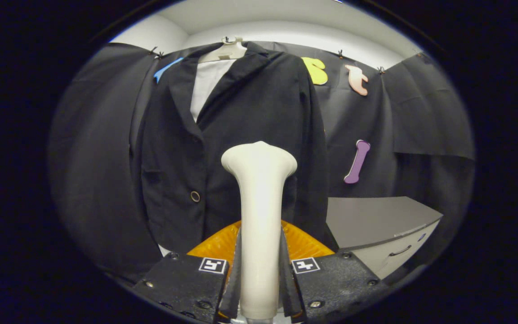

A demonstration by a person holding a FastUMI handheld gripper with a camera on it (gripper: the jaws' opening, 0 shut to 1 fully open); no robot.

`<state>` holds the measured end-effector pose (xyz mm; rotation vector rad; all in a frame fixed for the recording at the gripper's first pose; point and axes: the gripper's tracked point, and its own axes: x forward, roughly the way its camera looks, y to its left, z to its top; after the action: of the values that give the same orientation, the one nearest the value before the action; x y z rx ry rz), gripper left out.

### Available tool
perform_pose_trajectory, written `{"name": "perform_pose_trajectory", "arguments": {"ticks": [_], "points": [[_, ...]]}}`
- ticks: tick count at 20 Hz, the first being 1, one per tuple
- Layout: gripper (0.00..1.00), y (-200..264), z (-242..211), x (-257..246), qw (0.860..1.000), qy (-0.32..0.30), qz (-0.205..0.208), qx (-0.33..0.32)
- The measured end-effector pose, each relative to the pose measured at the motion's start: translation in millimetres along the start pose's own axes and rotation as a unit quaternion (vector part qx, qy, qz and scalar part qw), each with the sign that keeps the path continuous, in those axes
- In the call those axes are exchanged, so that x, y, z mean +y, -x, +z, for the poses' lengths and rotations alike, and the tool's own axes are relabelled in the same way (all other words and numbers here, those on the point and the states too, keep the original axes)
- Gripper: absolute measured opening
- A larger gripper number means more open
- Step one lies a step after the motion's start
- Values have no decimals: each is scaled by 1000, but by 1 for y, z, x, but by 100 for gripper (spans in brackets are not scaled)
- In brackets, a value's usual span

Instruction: Iron the clothes twice with a garment steamer, once on the left side and once on the right side.

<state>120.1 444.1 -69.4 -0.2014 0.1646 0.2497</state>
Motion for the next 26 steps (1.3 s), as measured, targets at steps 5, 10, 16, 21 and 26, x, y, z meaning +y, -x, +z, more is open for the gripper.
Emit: {"name": "perform_pose_trajectory", "arguments": {"ticks": [5, 10, 16, 21, 26], "points": [[39, 1, -39, -6, 999, 18, -15, 26], [39, 0, -70, -11, 998, 30, -25, 51], [39, 1, -115, -10, 994, 46, -19, 99], [39, 9, -176, -10, 985, 57, -20, 159], [39, 12, -216, -11, 976, 59, -25, 206]]}}
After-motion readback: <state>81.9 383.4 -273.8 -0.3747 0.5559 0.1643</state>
